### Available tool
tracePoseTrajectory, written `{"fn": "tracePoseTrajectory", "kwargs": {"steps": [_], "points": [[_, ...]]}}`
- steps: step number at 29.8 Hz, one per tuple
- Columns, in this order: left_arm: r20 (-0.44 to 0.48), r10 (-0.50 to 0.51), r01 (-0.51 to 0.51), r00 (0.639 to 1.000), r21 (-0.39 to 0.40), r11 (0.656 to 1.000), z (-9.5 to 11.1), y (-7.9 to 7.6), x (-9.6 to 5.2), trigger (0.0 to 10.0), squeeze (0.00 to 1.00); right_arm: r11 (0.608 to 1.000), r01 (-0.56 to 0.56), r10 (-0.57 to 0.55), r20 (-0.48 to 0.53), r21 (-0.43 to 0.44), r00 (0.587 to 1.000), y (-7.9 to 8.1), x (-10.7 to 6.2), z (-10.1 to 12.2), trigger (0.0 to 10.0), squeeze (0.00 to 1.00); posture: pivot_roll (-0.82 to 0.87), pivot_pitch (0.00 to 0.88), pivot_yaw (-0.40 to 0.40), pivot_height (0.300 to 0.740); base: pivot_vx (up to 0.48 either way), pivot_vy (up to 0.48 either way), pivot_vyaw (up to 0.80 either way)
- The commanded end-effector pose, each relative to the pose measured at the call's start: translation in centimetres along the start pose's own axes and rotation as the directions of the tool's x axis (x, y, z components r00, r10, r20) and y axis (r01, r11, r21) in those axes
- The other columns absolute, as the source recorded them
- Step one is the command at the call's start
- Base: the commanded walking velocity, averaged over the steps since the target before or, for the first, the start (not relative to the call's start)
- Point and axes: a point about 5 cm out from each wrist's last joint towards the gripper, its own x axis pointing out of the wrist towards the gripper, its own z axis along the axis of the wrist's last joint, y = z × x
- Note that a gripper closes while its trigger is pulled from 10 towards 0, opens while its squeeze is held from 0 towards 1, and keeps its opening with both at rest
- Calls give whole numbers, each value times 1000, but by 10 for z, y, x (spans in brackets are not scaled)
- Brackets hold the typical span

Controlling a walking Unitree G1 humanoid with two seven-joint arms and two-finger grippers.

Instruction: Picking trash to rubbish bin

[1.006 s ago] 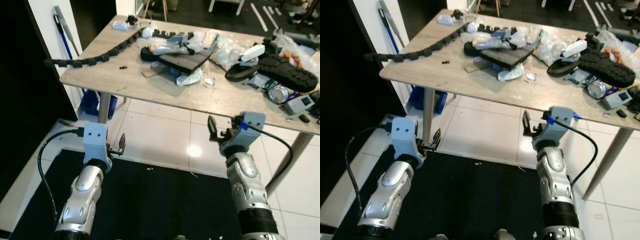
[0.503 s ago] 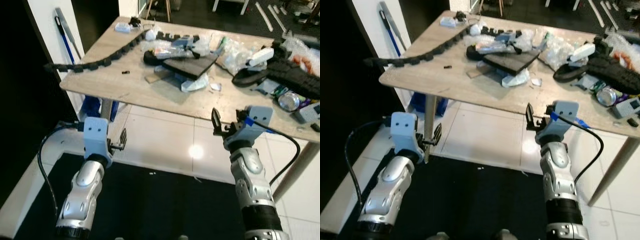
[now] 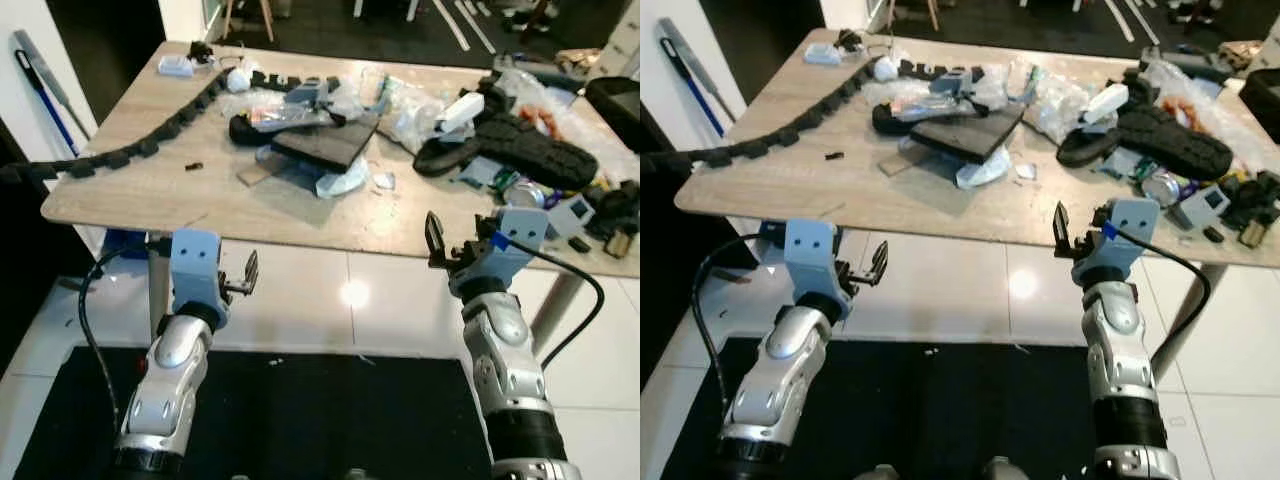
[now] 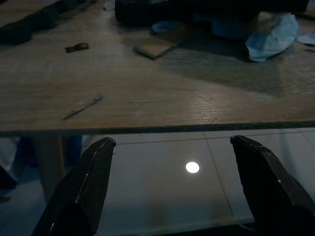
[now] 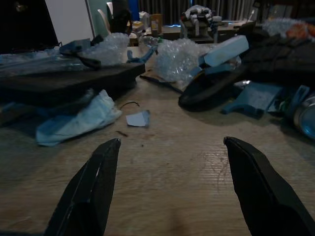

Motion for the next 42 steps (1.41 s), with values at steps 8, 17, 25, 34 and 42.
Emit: {"fn": "tracePoseTrajectory", "kwargs": {"steps": [8, 17, 25, 34, 42], "points": [[-7, -14, 14, 1000, -3, 1000, 0, -3, -1, 10000, 0, 1000, -21, 21, -8, -4, 1000, -2, -1, 1, 10000, 0, 9, 166, -25, 740, 293, 0, 0], [-8, -17, 17, 1000, 0, 1000, -1, -3, -1, 10000, 0, 998, -64, 64, -36, 13, 997, 3, -1, -3, 10000, 0, 9, 158, -26, 740, 291, 0, 0], [-10, -23, 23, 1000, 3, 1000, -1, -4, -1, 10000, 0, 990, -130, 136, -93, 60, 986, 9, -4, -10, 10000, 1000, 6, 151, -26, 740, 291, 0, 0], [-16, -33, 33, 999, 3, 999, -3, -7, -2, 10000, 0, 984, -171, 162, -166, -42, 973, 8, -6, -19, 10000, 1000, 6, 152, -29, 740, 289, 0, 0], [-18, -32, 32, 999, 7, 999, -3, -6, -1, 10000, 0, 980, -197, 192, -209, -5, 959, 7, -6, -25, 10000, 0, 9, 160, -30, 740, 291, 0, 0]]}}
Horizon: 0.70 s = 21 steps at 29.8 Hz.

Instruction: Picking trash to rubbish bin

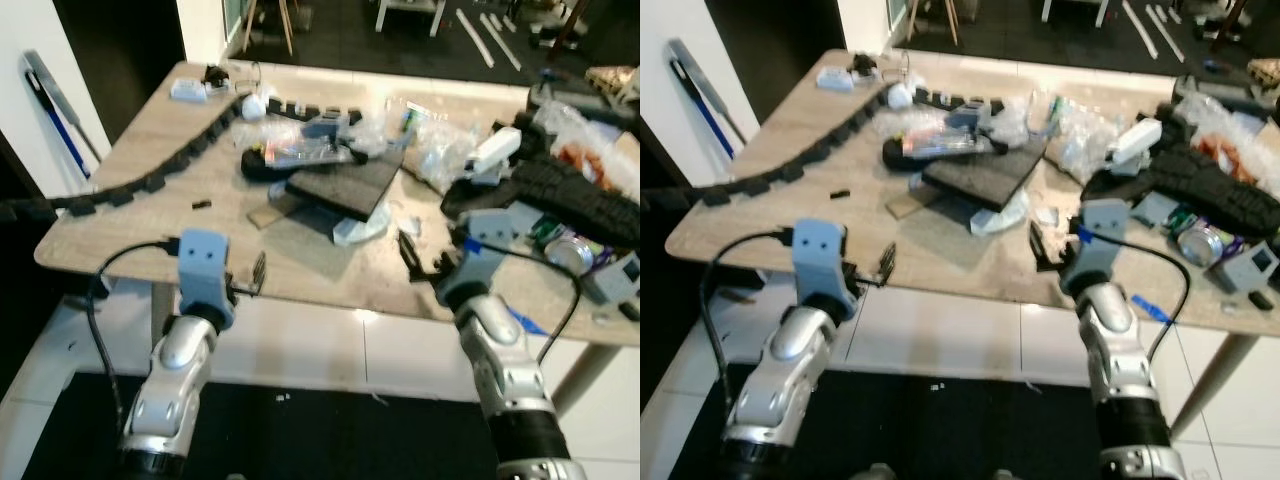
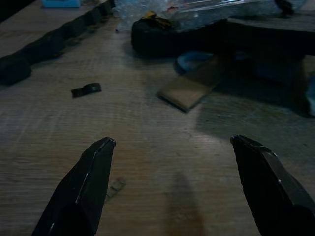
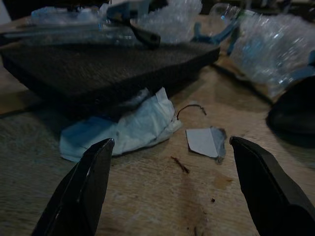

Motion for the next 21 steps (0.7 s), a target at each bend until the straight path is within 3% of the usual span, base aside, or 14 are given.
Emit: {"fn": "tracePoseTrajectory", "kwargs": {"steps": [1, 2, 3, 4, 5, 10, 11, 12, 21], "points": [[-27, -11, 11, 1000, -2, 1000, -6, -3, -1, 10000, 0, 1000, -9, 10, -51, 18, 999, -5, -4, -9, 10000, 0, 8, 160, -30, 740, 292, 0, 0], [-26, -11, 11, 1000, -2, 1000, -6, -4, -1, 10000, 0, 999, -24, 26, -58, 20, 998, -5, -4, -10, 10000, 0, 8, 160, -30, 740, 292, 0, 0], [-25, -13, 13, 1000, -3, 1000, -6, -5, -2, 10000, 0, 999, -50, 52, -69, 20, 996, -5, -5, -12, 10000, 678, 8, 159, -31, 740, 292, 0, 0], [-25, -14, 14, 1000, -3, 1000, -6, -5, -2, 10000, 0, 998, -67, 69, -75, 19, 995, -5, -5, -13, 10000, 678, 8, 159, -31, 740, 292, 0, 0], [-25, -17, 17, 1000, -3, 1000, -6, -6, -2, 10000, 0, 997, -78, 78, -86, 11, 993, -5, -6, -14, 10000, 1000, 8, 159, -31, 740, 289, 0, 0], [-23, -29, 29, 999, -2, 1000, -6, -10, -2, 10000, 0, 997, -81, 79, -100, -16, 992, -10, -6, -15, 10000, 1000, 6, 154, -33, 740, 290, 0, 0], [-24, -33, 33, 999, -2, 999, -6, -11, -3, 10000, 0, 996, -87, 84, -100, -18, 991, -13, -6, -15, 10000, 310, 8, 154, -32, 740, 292, 0, 0], [-25, -35, 35, 999, -1, 999, -7, -11, -3, 10000, 0, 996, -92, 90, -98, -15, 991, -14, -7, -15, 10000, 0, 9, 154, -32, 740, 289, 0, 0], [-30, -44, 45, 999, 4, 999, -8, -10, -6, 10000, 0, 988, -153, 153, -99, 6, 983, -16, -7, -13, 10000, 0, 10, 153, -33, 740, 290, 0, 0]]}}
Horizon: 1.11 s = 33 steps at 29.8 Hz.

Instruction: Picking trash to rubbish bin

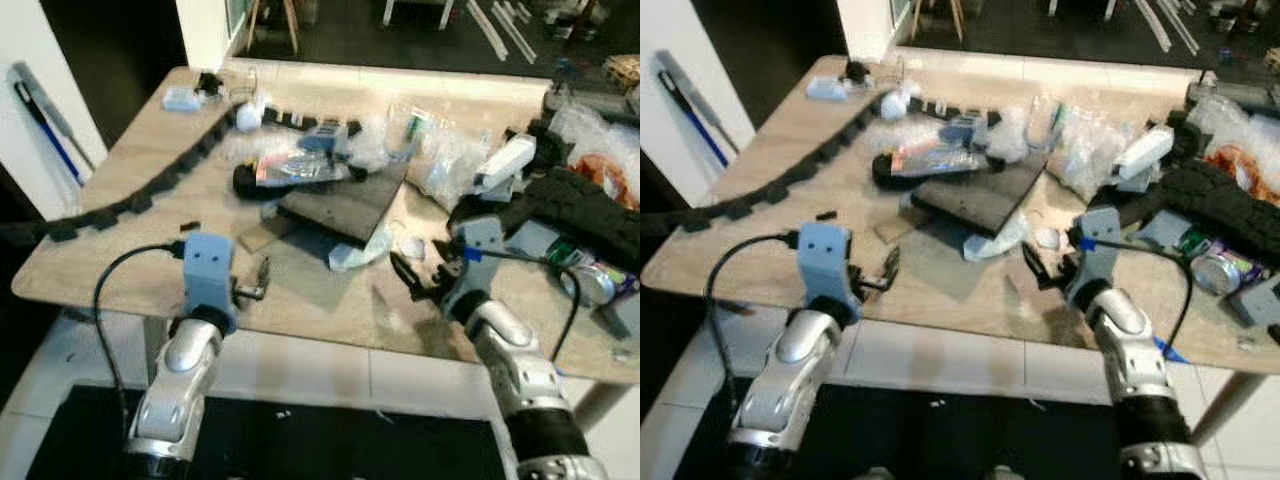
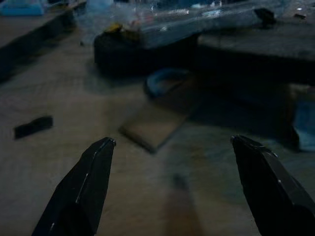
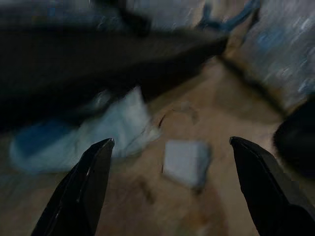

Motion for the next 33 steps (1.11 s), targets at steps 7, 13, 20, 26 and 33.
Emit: {"fn": "tracePoseTrajectory", "kwargs": {"steps": [7, 13, 20, 26, 33], "points": [[-29, 4, -3, 1000, 14, 1000, -6, 6, -8, 10000, 0, 997, -70, 70, -5, 12, 998, 5, 3, -1, 10000, 0, 13, 154, -34, 740, 290, 0, 0], [-17, -90, 90, 996, -18, 996, -8, 7, -19, 10000, 0, 993, -119, 120, -37, 21, 992, 1, 2, -4, 10000, 0, 17, 159, -36, 740, 91, 0, 0], [23, -284, 284, 959, -17, 959, -4, 2, -35, 10000, 0, 987, -156, 157, -48, 22, 986, 0, 2, -4, 10000, 0, 21, 162, -36, 740, 0, 0, 0], [53, -416, 417, 908, -28, 908, 2, -3, -47, 10000, 0, 981, -153, 158, -27, 121, 987, -7, 2, -10, 10000, 0, 27, 170, -31, 740, 0, 0, 0], [61, -464, 466, 884, -33, 884, 6, -11, -45, 10000, 0, 980, -171, 175, -28, 105, 984, -13, 3, -15, 10000, 0, 26, 175, -26, 740, 0, 0, 0]]}}
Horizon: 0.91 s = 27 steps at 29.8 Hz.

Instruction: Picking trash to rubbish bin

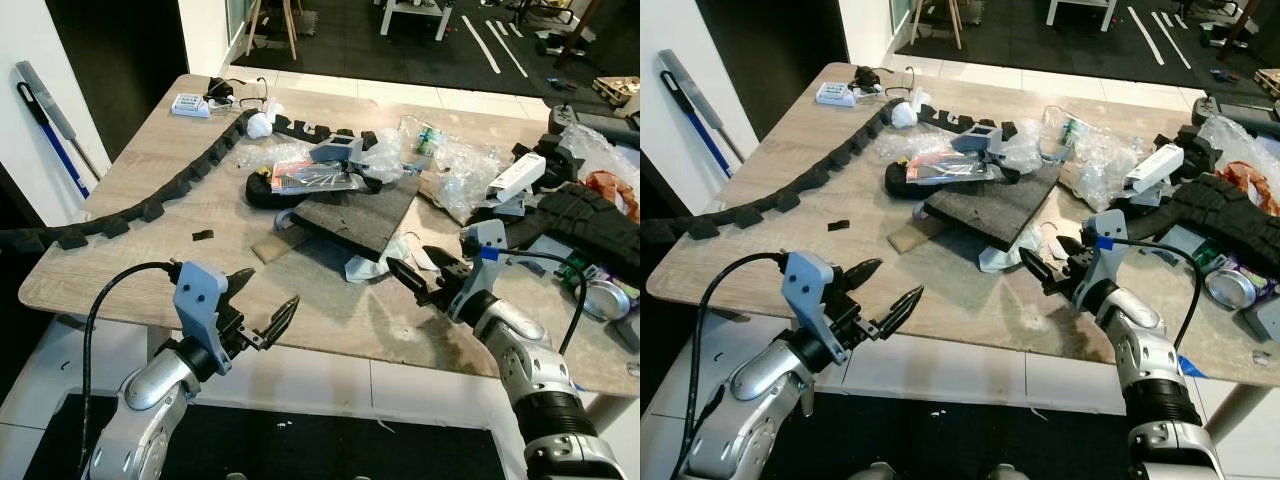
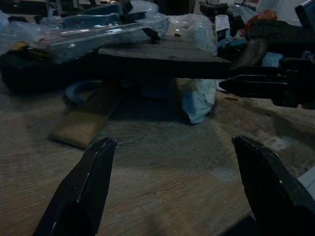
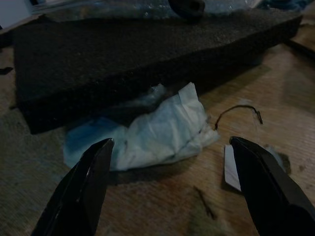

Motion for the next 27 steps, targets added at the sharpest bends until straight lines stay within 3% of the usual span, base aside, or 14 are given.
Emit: {"fn": "tracePoseTrajectory", "kwargs": {"steps": [1, 12, 17, 27], "points": [[-11, -39, 39, 999, 7, 999, -1, -6, 1, 10000, 0, 999, 13, -14, -8, -29, 1000, -7, -3, 0, 10000, 0, 31, 182, -29, 740, 0, 0, 0], [5, -98, 98, 995, -31, 995, 6, -12, -1, 10000, 0, 994, -13, 15, 16, -105, 1000, -12, 0, 14, 10000, 0, 34, 224, -19, 740, 0, 0, 0], [-1, -120, 119, 993, -33, 992, 7, -15, -1, 10000, 0, 985, -49, 45, -29, -168, 999, -16, 1, 12, 10000, 0, 44, 249, -11, 740, 0, 0, 0], [-7, -136, 136, 991, -34, 990, 11, -14, -3, 10000, 0, 979, -63, 54, -48, -193, 997, -20, 8, 17, 10000, 0, 53, 268, -11, 740, 0, 0, 0]]}}
